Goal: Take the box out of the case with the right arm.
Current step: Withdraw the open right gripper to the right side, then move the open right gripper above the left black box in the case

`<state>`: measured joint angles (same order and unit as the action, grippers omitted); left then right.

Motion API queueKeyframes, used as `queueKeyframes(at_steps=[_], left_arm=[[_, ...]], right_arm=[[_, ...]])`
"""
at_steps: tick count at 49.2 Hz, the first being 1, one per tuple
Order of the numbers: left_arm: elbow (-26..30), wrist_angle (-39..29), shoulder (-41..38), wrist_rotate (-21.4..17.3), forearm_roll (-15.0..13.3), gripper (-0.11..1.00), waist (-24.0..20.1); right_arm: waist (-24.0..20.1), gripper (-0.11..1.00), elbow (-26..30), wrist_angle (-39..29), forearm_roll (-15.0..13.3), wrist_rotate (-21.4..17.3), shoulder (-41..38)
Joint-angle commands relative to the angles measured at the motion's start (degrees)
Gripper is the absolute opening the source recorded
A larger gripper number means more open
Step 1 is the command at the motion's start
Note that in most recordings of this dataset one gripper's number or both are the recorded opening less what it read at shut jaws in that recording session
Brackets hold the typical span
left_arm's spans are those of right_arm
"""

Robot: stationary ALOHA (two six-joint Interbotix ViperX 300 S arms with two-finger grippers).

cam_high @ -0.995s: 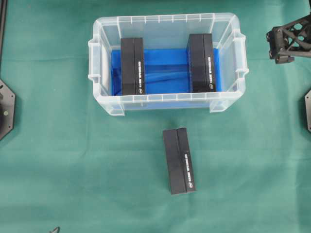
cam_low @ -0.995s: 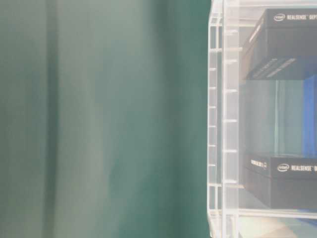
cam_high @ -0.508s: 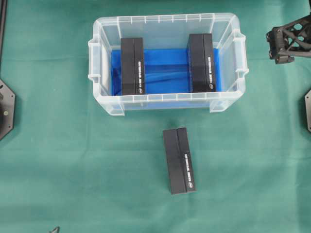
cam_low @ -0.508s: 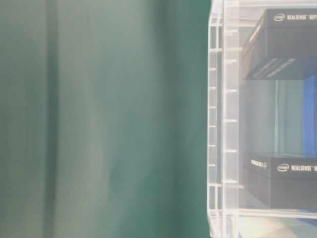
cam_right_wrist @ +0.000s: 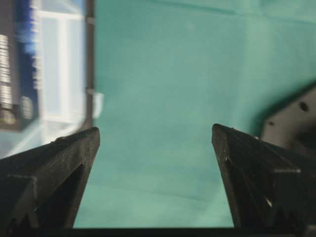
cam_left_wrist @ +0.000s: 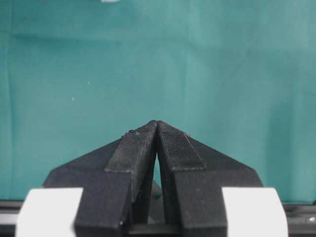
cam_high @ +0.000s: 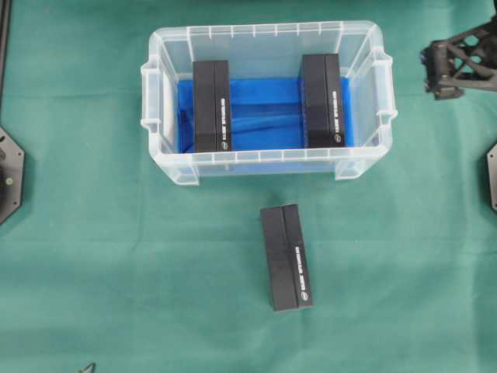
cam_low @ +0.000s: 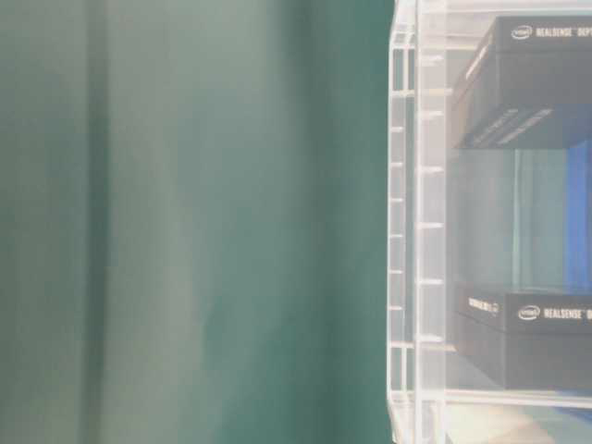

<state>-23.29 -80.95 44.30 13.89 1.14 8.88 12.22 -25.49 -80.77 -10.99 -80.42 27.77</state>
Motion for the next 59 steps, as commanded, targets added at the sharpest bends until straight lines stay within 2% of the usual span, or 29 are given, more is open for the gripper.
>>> queueKeyframes(at_steps=[1,17,39,54,59], left_arm=[[0.7,0.1,-0.1,0.0,0.2,0.0,0.2],[0.7,0.1,0.2,0.0,0.2,0.0,0.2],[0.4,0.0,1.4,-0.4,0.2,0.0,0.2],[0.3,-2.5,2.2,-0.4,0.2,0.0,0.2],[0.3,-2.8,2.2,-0.4,0.2,0.0,0.2]], right_arm=[[0.0,0.91,2.5,2.0,0.0,-0.1,-1.2],[-0.7,0.91,12.0,5.5,1.4,0.3,-12.9],[-3.3,0.91,34.3,5.3,1.8,0.4,-31.6],[-3.8,0.9,48.7,5.2,4.0,2.6,-43.2],[-3.8,0.9,51.9,4.7,4.3,2.7,-45.7]])
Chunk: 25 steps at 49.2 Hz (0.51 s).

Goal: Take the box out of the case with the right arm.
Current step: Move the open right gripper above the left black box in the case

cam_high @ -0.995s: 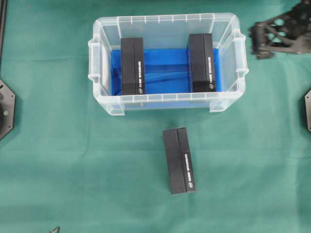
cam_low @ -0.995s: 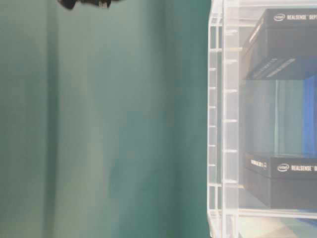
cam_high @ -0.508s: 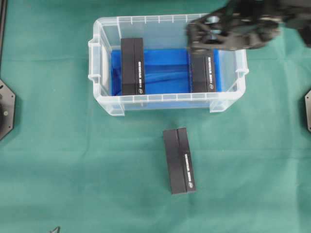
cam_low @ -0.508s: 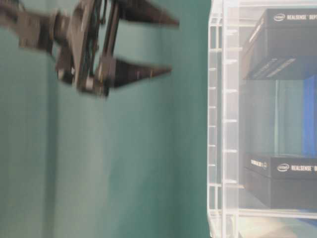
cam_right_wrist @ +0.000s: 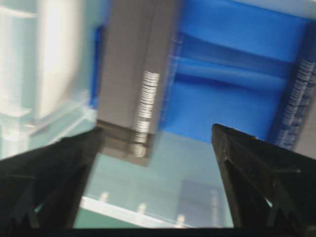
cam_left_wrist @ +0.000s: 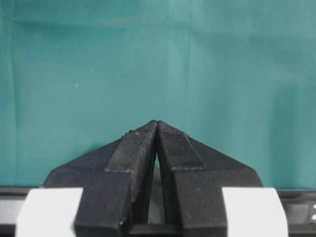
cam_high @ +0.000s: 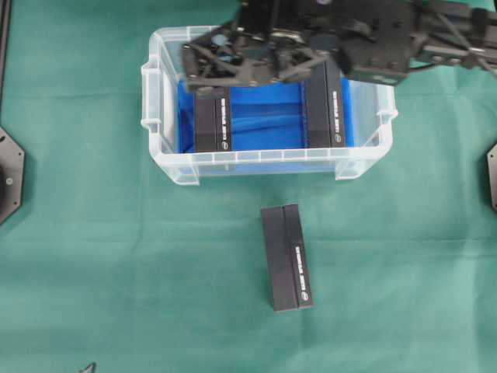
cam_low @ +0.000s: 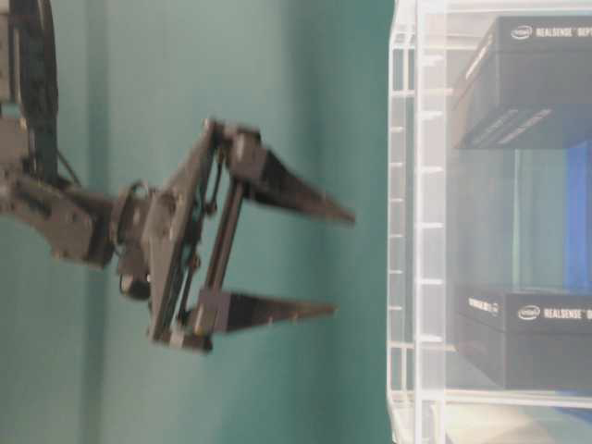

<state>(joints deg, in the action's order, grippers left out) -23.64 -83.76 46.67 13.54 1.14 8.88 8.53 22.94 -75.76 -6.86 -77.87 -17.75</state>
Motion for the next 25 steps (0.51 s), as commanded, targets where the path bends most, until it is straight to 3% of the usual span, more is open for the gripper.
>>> queueKeyframes(at_steps=[1,10,25], left_arm=[[0.6,0.0,-0.2,0.0,0.2,0.0,0.2],[0.6,0.0,-0.2,0.0,0.2,0.0,0.2],[0.6,0.0,-0.2,0.1,0.1,0.0,0.2]], right_arm=[[-0.1,0.91,4.1,-0.4,0.3,0.2,-0.6],[-0.4,0.91,7.5,-0.6,1.1,0.3,-3.3],[-0.6,0.92,7.5,-0.2,1.1,0.5,-4.0]])
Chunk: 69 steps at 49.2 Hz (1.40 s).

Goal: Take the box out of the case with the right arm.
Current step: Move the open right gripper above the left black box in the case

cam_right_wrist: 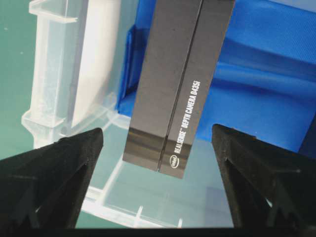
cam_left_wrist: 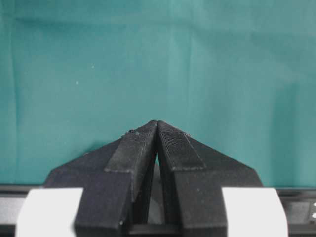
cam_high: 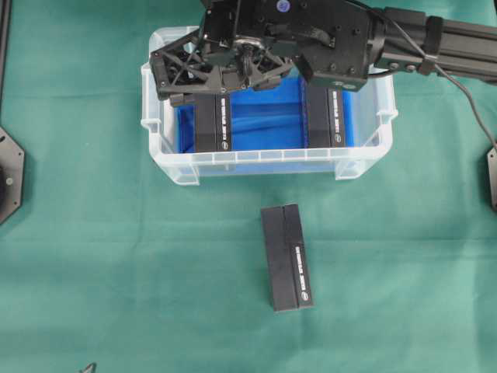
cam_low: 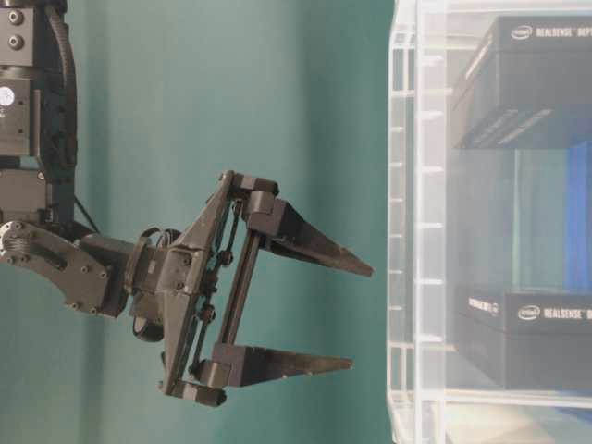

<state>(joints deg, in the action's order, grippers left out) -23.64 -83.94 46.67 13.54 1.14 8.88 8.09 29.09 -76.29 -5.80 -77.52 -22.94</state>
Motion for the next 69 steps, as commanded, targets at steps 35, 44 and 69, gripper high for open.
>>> queueKeyframes(at_steps=[35,44,69], left_arm=[[0.5,0.2,-0.2,0.4,0.2,0.0,0.2],[0.5,0.2,-0.2,0.4,0.2,0.0,0.2],[0.6,0.2,-0.2,0.4,0.2,0.0,0.2]], right_arm=[[-0.2,0.95,0.9,0.7,-0.5,0.2,0.3],[-0.2,0.95,0.9,0.7,-0.7,0.1,0.3],[-0.2,0.94,0.9,0.8,-0.8,0.0,0.3]])
